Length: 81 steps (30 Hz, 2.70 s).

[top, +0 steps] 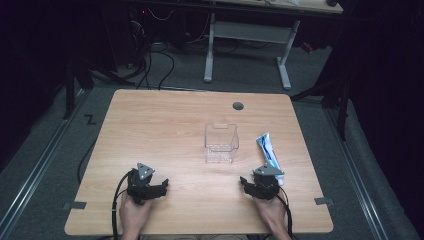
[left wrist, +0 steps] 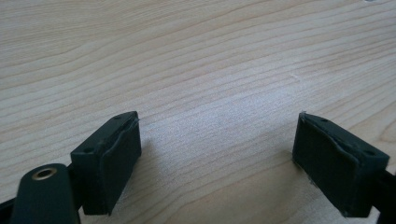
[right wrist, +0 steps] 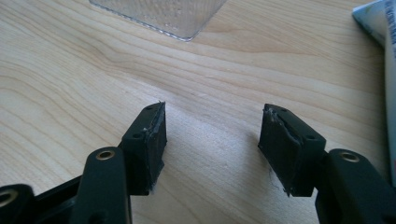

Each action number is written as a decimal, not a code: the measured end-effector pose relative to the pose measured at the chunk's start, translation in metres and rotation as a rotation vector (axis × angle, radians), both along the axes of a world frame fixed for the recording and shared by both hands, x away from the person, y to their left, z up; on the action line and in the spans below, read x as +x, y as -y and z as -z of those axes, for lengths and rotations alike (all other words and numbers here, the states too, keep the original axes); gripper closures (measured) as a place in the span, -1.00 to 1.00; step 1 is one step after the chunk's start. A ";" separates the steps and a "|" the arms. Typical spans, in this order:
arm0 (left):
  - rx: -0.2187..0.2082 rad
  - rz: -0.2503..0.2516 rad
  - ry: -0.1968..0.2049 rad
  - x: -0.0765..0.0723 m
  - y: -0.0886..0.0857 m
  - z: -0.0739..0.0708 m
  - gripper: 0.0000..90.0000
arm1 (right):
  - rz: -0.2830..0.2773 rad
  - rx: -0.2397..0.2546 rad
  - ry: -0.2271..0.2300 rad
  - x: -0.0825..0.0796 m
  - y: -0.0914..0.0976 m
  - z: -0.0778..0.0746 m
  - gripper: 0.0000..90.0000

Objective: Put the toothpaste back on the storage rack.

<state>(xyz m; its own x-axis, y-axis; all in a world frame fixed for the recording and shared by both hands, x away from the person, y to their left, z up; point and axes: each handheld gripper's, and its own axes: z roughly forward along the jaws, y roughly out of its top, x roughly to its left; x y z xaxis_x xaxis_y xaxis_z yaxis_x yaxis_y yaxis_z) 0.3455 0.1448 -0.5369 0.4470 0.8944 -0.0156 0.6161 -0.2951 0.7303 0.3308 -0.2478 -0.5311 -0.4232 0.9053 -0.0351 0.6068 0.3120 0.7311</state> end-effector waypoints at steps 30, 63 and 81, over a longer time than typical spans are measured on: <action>-0.001 0.000 0.000 0.000 0.000 0.000 -0.66 | 0.055 0.066 0.042 -0.017 0.026 -0.016 -0.04; -0.001 -0.001 -0.001 0.000 0.000 0.000 -0.66 | 0.122 0.068 0.086 -0.019 0.056 -0.035 -0.03; -0.001 -0.001 -0.001 0.000 0.000 0.000 -0.66 | 0.123 0.027 0.070 0.005 0.065 -0.046 -0.03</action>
<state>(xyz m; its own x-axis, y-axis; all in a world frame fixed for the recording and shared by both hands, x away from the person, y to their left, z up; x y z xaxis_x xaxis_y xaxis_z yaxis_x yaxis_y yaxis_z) 0.3455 0.1447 -0.5369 0.4462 0.8948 -0.0166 0.6168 -0.2941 0.7301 0.3362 -0.3132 -0.4846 -0.3060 0.9514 -0.0358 0.5866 0.2180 0.7799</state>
